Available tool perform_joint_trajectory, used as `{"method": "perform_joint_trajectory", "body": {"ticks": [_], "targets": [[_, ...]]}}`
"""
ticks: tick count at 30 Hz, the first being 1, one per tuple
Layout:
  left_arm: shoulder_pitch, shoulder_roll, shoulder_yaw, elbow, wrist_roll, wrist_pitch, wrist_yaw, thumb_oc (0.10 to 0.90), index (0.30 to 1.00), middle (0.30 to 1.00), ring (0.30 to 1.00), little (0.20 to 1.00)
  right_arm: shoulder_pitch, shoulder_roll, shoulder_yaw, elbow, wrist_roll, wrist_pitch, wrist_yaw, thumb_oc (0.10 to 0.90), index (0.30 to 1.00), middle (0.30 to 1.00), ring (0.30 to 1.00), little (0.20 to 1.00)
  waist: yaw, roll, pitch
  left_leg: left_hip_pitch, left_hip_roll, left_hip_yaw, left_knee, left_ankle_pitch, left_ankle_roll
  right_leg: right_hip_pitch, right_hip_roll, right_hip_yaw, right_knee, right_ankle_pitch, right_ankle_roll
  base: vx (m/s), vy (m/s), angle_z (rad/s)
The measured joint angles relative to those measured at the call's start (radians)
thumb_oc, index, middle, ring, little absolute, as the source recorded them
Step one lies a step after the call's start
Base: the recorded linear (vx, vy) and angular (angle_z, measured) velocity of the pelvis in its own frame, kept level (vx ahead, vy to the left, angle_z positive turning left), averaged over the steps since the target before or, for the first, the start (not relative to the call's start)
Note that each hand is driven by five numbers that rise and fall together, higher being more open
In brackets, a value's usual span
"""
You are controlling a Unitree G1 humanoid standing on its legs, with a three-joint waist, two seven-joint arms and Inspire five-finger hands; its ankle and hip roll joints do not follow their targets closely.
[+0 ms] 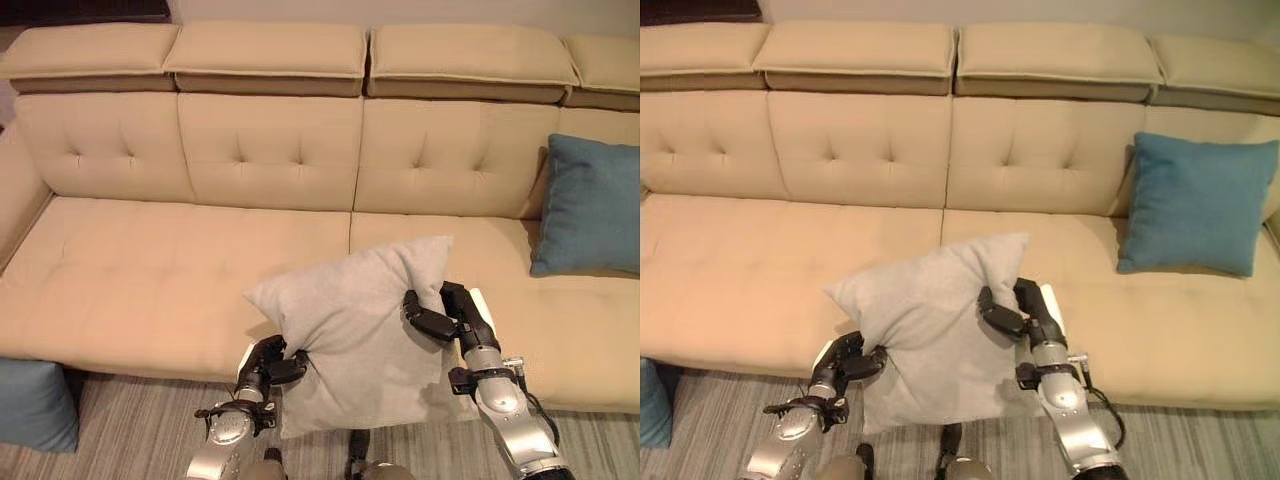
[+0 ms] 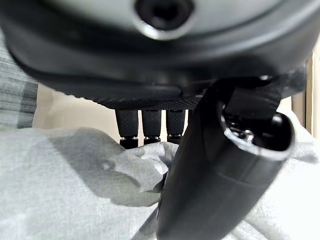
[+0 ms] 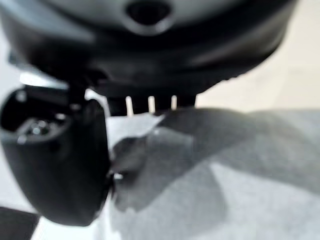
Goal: Pick up all the scattered cushions and arrange them neatly on the sofa.
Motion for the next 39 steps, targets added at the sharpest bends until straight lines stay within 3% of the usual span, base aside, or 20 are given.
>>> {"method": "perform_joint_trajectory", "body": {"ticks": [4,7,11,12,17,20,21,22,25,28,31,33,39], "targets": [[-0.003,0.0,0.0,0.002,0.001,0.001,-0.004,0.4,0.3,0.3,0.3,0.3,0.014,0.002,-0.007,0.0,0.0,0.001,0.0,0.4,0.3,0.3,0.3,0.3,-0.001,-0.008,0.005,-0.054,-0.039,0.035,-0.098,-0.005,0.006,0.019,-0.001,-0.005,-0.014,-0.013,-0.005,0.18,0.008,0.04],[0.005,0.002,0.0,0.002,0.001,0.002,-0.004,0.4,0.3,0.3,0.3,0.3,0.014,0.007,-0.001,0.0,0.0,0.002,0.001,0.4,0.3,0.3,0.3,0.3,0.008,-0.007,0.007,-0.124,-0.067,0.034,-0.209,0.033,0.007,0.041,0.016,0.0,-0.014,-0.034,0.01,0.19,0.071,-0.09],[0.032,-0.001,0.0,0.001,0.001,0.005,-0.005,0.4,0.3,0.3,0.3,0.3,0.032,0.002,0.006,-0.008,0.0,0.001,0.004,0.4,0.3,0.3,0.3,0.3,0.029,0.059,-0.013,-0.081,-0.037,0.012,-0.264,0.104,0.053,0.096,0.058,0.049,-0.004,-0.073,0.048,0.17,0.093,-0.5],[0.032,0.004,0.0,-0.004,0.001,0.005,-0.006,0.4,0.3,0.3,0.3,0.3,0.051,0.013,0.006,-0.016,0.0,0.001,0.004,0.4,0.3,0.3,0.3,0.3,0.023,0.05,-0.021,-0.051,-0.066,0.025,-0.282,0.132,0.074,0.09,0.023,0.066,0.046,-0.114,0.091,0.19,0.142,-0.34],[0.016,0.049,0.018,-0.017,0.004,0.005,-0.012,0.4,0.3,0.3,0.3,0.3,0.054,0.038,0.009,-0.02,-0.001,0.002,0.019,0.4,0.3,0.3,0.3,0.3,0.033,0.034,-0.022,0.032,-0.14,0.069,-0.334,0.114,0.12,0.039,-0.079,0.095,0.244,-0.199,0.153,0.13,0.138,-0.22],[0.012,0.082,0.036,-0.017,0.004,0.004,-0.012,0.4,0.3,0.3,0.3,0.3,0.046,0.052,0.038,-0.019,-0.003,0.001,0.026,0.4,0.3,0.3,0.3,0.3,0.042,0.033,-0.02,0.084,-0.129,0.062,-0.337,0.084,0.161,-0.121,-0.116,0.109,0.625,-0.241,0.215,0.06,0.048,-0.05],[0.011,0.088,0.041,-0.016,0.003,0.003,-0.012,0.4,0.3,0.3,0.3,0.3,0.047,0.058,0.041,-0.02,-0.003,0.001,0.026,0.4,0.3,0.3,0.3,0.3,0.039,0.026,-0.021,0.099,-0.131,0.052,-0.341,0.077,0.166,-0.144,-0.121,0.122,0.651,-0.251,0.225,0.1,-0.03,0.24],[0.008,0.088,0.045,-0.017,0.003,0.002,-0.012,0.4,0.3,0.3,0.3,0.3,0.044,0.059,0.042,-0.02,-0.003,0.001,0.026,0.4,0.3,0.3,0.3,0.3,0.037,0.025,-0.021,0.108,-0.131,0.049,-0.35,0.075,0.167,-0.155,-0.125,0.125,0.647,-0.254,0.225,0.12,-0.101,0.29],[0.008,0.086,0.049,-0.016,0.001,0.0,-0.01,0.4,0.3,0.3,0.3,0.3,0.021,0.06,0.048,-0.02,-0.004,0.0,0.026,0.4,0.3,0.3,0.3,0.3,0.049,0.026,-0.02,0.119,-0.13,0.049,-0.364,0.069,0.157,-0.19,-0.155,0.118,0.467,-0.229,0.208,0.08,-0.089,0.06],[0.013,0.08,0.056,-0.017,0.001,0.0,-0.001,0.4,0.3,0.3,0.3,0.3,0.019,0.06,0.05,-0.014,-0.006,0.0,0.025,0.4,0.3,0.3,0.3,0.3,0.05,0.016,-0.021,0.125,-0.134,0.011,-0.377,0.07,0.134,-0.088,-0.139,0.135,0.201,-0.069,0.193,0.08,-0.124,0.28],[0.027,0.063,0.061,-0.02,0.002,0.0,0.003,0.4,0.3,0.3,0.3,0.3,0.018,0.056,0.046,-0.003,-0.007,0.001,0.025,0.4,0.3,0.3,0.3,0.3,0.052,0.023,-0.021,0.126,-0.11,-0.005,-0.38,0.077,0.104,0.002,-0.095,0.123,0.038,0.012,0.164,0.07,-0.156,0.19],[0.034,0.057,0.058,-0.024,0.002,0.0,0.003,0.4,0.3,0.3,0.3,0.3,0.017,0.052,0.042,-0.003,-0.007,0.001,0.025,0.4,0.3,0.3,0.3,0.3,0.048,0.023,-0.021,0.135,-0.09,-0.021,-0.391,0.082,0.087,0.042,-0.071,0.097,-0.015,0.03,0.148,0.08,-0.111,0.26],[0.049,0.055,0.048,-0.129,0.003,0.003,0.003,0.4,0.3,0.3,0.3,0.3,0.009,0.043,-0.009,-0.008,-0.006,0.001,0.014,0.4,0.3,0.3,0.3,0.3,0.024,0.027,-0.024,0.136,-0.038,-0.039,-0.391,0.098,0.052,0.057,-0.023,0.089,-0.02,0.02,0.137,0.04,-0.114,0.1]]}}
